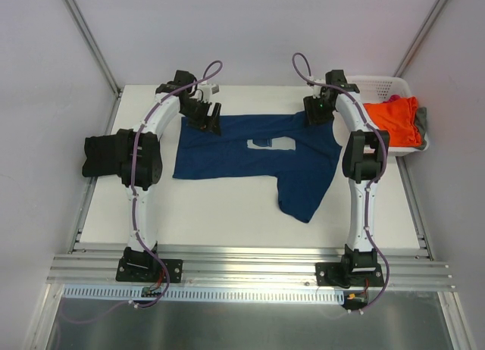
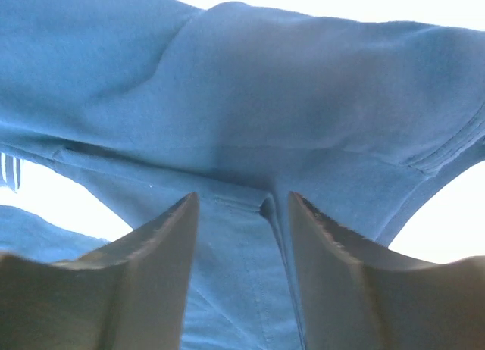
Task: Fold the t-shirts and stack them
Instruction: Fold the flattened tshirt in 1/3 of the way
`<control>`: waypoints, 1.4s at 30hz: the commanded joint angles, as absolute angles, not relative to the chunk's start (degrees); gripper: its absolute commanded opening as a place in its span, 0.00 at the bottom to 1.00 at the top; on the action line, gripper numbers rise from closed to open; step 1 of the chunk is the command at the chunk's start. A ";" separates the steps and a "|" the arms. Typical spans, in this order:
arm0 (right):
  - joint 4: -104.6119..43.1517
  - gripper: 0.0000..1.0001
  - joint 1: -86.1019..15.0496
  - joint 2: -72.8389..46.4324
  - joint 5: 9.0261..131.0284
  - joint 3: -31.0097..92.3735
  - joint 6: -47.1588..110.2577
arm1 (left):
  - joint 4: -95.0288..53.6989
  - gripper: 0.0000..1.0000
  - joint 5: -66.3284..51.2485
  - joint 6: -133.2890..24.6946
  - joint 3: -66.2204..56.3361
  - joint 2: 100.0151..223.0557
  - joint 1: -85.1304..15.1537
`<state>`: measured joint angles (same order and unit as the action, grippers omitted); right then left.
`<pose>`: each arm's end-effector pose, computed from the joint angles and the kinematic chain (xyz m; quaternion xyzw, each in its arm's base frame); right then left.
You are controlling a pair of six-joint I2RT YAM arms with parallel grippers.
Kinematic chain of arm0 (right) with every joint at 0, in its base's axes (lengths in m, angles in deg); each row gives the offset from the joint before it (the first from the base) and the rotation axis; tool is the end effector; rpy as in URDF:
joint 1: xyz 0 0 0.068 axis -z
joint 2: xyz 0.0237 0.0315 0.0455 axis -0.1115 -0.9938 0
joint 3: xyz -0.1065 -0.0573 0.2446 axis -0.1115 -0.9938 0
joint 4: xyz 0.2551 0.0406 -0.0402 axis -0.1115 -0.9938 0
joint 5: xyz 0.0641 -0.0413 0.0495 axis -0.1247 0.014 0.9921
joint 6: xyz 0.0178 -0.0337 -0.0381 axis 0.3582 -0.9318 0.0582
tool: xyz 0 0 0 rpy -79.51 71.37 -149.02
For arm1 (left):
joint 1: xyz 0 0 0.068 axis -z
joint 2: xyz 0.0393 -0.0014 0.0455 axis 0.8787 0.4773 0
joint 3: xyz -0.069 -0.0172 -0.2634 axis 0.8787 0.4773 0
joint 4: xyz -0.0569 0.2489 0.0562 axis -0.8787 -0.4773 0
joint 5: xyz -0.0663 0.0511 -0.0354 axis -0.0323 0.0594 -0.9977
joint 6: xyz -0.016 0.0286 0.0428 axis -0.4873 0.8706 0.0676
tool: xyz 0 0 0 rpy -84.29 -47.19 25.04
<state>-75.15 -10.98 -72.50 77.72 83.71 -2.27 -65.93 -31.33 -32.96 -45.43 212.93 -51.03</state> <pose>0.5324 0.0521 0.2004 -0.2952 0.9034 0.0702 0.3031 0.4751 -0.1069 0.2356 0.2384 0.8943 -0.2666 0.2689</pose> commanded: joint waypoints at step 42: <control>-84.54 0.27 -23.53 -49.28 82.07 61.57 1.00 | -66.71 0.70 -41.55 -36.92 -57.67 216.91 -52.70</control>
